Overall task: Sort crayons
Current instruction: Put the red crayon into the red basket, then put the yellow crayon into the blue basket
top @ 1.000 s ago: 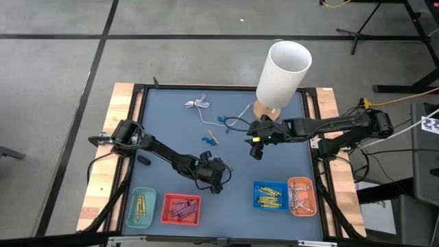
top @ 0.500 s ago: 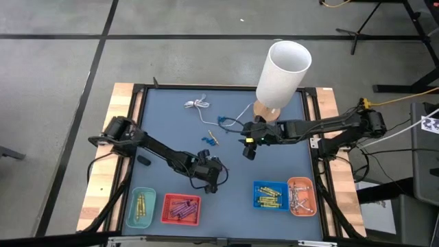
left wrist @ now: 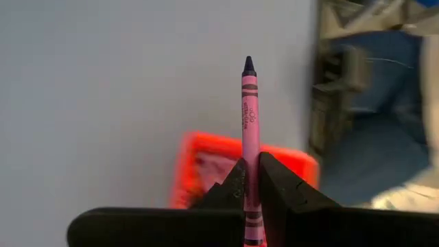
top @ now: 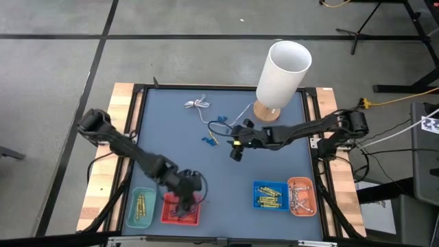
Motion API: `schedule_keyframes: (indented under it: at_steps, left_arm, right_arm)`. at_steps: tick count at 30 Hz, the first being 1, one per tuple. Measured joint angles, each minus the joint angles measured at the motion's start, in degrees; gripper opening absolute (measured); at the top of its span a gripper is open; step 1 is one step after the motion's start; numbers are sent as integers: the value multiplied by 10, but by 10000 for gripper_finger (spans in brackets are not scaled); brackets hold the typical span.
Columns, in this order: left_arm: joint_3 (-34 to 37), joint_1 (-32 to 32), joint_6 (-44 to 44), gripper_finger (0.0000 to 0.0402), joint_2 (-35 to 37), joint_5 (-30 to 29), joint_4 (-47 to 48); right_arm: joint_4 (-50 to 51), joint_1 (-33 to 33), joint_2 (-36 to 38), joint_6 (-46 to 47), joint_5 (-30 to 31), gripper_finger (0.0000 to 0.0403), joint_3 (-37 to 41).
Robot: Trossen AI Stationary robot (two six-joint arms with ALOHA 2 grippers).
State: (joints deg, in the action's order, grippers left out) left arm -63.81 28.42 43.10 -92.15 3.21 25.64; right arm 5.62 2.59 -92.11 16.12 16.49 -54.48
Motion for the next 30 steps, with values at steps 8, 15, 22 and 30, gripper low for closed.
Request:
schedule_keyframes:
  at_steps: [8,15,22,30]
  left_arm:
    - [-1,102,130,5,9,-11,50]
    - [-1,145,228,6,8,-62,104]
    - [-1,155,267,57,8,-63,117]
    - [-1,155,269,115,8,-68,121]
  right_arm:
    - [-184,-5,-95,-53,0,140,0]
    - [-294,-39,-166,-61,4,140,0]
    - [-317,-65,-211,-60,-41,140,0]
    - [-361,-64,-250,-59,-42,140,0]
